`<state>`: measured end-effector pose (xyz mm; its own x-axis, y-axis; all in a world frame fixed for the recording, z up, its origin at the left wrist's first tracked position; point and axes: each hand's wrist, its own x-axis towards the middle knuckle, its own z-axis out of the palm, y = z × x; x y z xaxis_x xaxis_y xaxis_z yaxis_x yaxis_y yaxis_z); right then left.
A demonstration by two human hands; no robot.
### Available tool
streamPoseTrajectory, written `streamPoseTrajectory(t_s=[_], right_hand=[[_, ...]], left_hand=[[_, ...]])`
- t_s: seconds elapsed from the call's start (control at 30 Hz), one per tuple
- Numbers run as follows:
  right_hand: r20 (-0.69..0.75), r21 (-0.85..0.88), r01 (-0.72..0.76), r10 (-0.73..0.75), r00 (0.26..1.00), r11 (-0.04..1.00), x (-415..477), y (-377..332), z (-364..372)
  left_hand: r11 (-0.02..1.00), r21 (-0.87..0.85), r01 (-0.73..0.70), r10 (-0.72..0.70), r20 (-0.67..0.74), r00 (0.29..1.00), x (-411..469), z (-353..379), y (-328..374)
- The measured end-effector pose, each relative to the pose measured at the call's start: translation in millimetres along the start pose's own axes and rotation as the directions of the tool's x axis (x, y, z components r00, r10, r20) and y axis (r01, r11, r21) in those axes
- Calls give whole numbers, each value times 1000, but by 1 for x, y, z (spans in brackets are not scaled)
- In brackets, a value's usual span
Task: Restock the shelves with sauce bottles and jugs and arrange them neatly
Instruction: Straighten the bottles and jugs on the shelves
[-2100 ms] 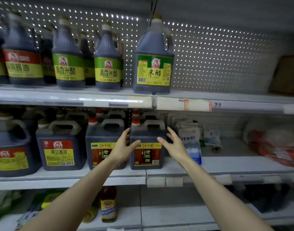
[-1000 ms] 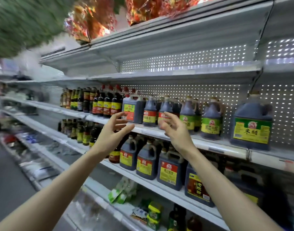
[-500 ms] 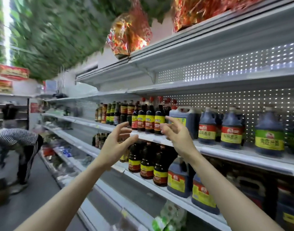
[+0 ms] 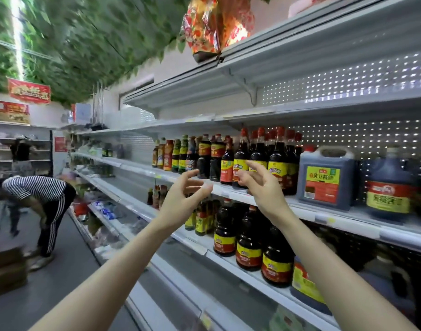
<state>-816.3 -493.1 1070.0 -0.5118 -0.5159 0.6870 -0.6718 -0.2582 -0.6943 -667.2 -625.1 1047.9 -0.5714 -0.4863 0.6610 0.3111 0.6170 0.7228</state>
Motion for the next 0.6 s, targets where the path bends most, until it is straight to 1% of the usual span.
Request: streamPoseTrajectory(t_s=[0.3,0.47,0.6], right_hand=[[-84,10,-75,76,994,997,88,94,49],[-123,-25,-118,114,986,993,157,141,61],[-139,-49,-156,148,979,987,193,175,74]], left_hand=[[1000,-10,16,-15,72,997,100,-8,-111],[999,-31,26,-22,134,991,175,3,-159],[998,-48,37,-29,164,986,223,8,-196]])
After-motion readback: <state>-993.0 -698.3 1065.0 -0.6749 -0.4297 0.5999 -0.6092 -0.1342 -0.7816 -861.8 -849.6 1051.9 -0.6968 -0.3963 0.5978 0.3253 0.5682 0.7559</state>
